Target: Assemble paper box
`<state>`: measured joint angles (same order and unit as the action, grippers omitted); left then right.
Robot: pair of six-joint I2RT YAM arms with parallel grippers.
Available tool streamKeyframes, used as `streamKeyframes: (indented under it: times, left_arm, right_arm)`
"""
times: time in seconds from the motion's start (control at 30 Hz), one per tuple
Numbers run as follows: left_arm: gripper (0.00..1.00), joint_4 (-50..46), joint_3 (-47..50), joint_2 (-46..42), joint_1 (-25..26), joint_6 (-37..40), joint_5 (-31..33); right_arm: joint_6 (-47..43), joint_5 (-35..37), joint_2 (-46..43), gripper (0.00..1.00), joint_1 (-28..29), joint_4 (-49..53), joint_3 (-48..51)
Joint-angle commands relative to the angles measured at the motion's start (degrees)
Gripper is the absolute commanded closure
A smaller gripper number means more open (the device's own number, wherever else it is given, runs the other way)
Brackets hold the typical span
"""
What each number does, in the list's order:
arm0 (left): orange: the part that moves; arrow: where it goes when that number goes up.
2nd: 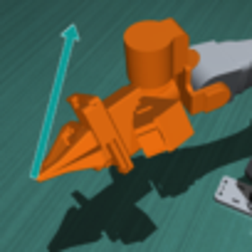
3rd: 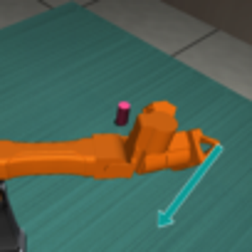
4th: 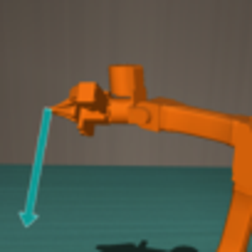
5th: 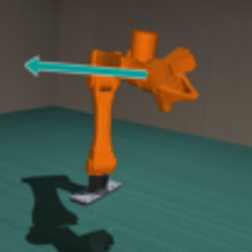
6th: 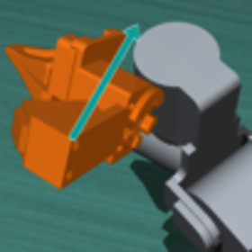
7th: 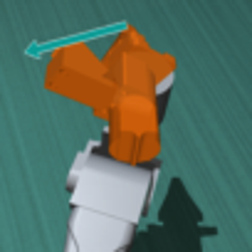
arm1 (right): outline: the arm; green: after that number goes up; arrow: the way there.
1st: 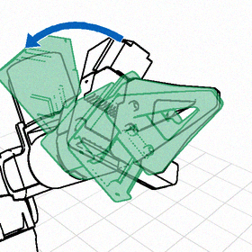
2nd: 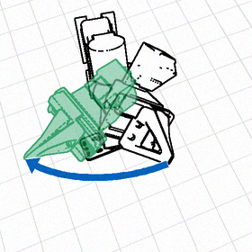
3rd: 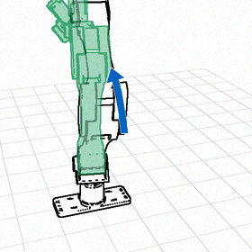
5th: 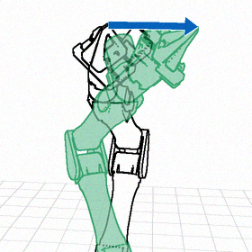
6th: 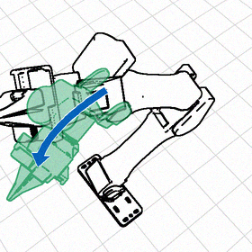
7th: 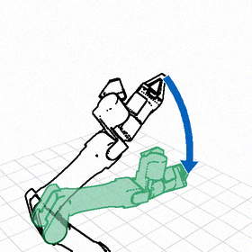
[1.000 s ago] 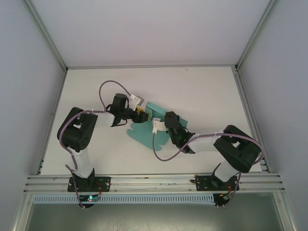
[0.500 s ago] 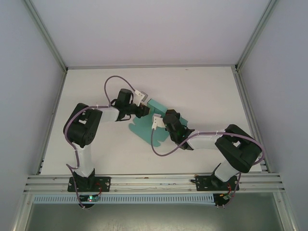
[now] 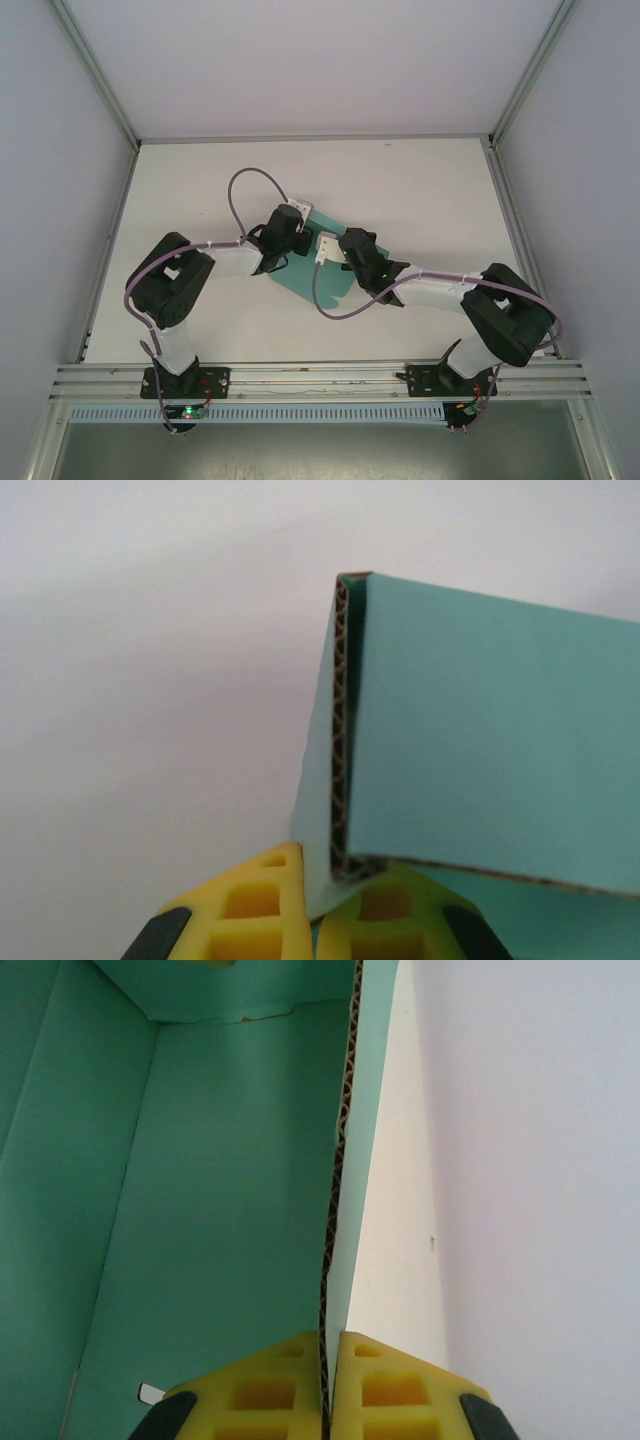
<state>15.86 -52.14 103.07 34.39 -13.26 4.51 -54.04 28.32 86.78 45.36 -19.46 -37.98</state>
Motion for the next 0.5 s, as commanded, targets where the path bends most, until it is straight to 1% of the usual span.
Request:
streamKeyframes:
  times: [0.0,0.03,0.07,0.13,0.17,0.2,0.27,0.3,0.33,0.4,0.47]
  left_arm:
    - [1.00,-7.93,-0.09,-3.73,1.85,-11.92,18.15]
    - [1.00,-9.62,0.33,-4.04,2.53,-13.44,20.04]
    - [1.00,-10.70,0.90,-4.17,3.47,-15.10,23.37]
    - [1.00,-8.18,2.72,-3.79,3.66,-14.36,22.30]
    - [1.00,-5.35,3.95,-3.43,3.59,-13.17,20.61]
    - [1.00,-0.04,5.88,-2.96,3.29,-9.64,16.10]
    - [1.00,7.43,8.66,-2.54,2.78,-6.49,12.53]
    - [1.00,9.44,9.38,-2.56,1.80,-5.18,9.12]
    - [0.99,9.80,9.50,-2.76,0.96,-5.35,8.05]
    - [0.87,10.81,9.89,-3.40,-1.20,-3.51,2.27]
    - [0.91,13.18,10.79,-3.89,-2.70,-1.97,-2.02]
  right_arm:
    - [4.16,-12.67,1.05,1.00,1.56,14.24,0.85]
    - [4.43,-13.01,1.04,1.00,1.57,14.56,0.89]
    - [4.72,-13.12,1.10,1.00,1.55,14.64,0.96]
    - [4.27,-13.54,1.19,1.00,1.50,15.36,0.73]
    - [4.25,-13.51,1.38,1.00,1.56,15.40,0.71]
    - [3.87,-13.75,1.45,1.00,1.48,15.67,0.54]
    - [3.64,-14.05,1.72,1.00,1.39,15.89,0.21]
    - [3.46,-14.65,1.64,1.00,1.37,16.67,-0.09]
    - [3.62,-14.87,1.65,1.00,1.30,17.29,-0.33]
    - [3.74,-15.77,1.64,1.00,1.20,18.58,-0.75]
    - [3.95,-16.40,1.96,1.00,1.13,19.25,-1.05]
